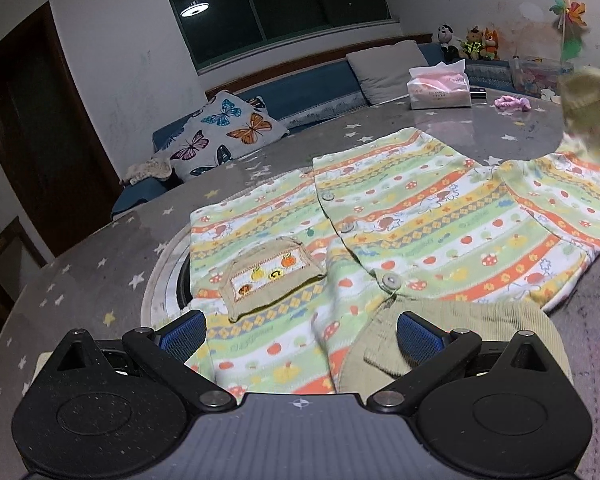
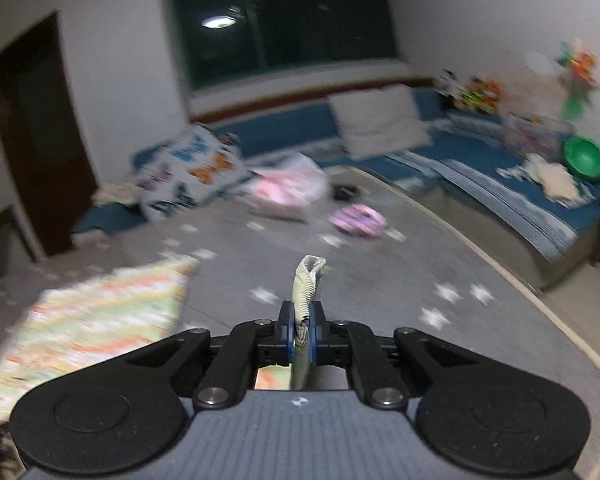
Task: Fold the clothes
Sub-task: 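Lift the sleeve cuff with the right gripper and fold it across the shirt body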
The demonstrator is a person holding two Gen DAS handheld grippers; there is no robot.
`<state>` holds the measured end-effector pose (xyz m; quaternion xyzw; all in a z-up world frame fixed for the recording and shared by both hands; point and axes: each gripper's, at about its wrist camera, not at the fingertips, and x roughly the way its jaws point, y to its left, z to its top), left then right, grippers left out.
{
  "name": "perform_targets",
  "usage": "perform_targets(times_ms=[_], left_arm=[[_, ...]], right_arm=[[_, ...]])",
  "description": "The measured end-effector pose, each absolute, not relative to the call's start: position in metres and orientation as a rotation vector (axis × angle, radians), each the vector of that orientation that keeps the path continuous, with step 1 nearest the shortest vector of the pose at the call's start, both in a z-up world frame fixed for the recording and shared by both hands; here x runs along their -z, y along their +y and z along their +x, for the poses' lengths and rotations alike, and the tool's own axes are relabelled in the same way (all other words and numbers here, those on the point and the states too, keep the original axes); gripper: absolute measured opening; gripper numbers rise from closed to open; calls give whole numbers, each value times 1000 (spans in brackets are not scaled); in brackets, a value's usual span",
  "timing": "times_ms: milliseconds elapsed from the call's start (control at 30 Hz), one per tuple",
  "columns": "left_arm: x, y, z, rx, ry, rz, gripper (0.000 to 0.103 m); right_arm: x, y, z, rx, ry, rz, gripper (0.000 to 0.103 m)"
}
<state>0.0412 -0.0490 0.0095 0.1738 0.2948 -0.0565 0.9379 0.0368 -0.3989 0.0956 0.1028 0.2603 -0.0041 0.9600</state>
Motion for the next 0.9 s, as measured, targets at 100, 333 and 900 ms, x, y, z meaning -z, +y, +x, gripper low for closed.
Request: perform_targets(times_ms=[100, 333, 900], left_arm=[[-10, -44, 38, 115, 596, 338, 103], [-14, -27, 29, 106, 581, 293, 103], [-13, 10, 17, 45, 592, 232, 103]], right_arm=[[-121, -370, 40, -88, 491, 189, 6], [-155, -285, 59, -310, 450, 114, 6], [-85, -126, 78, -627, 662, -10, 21]])
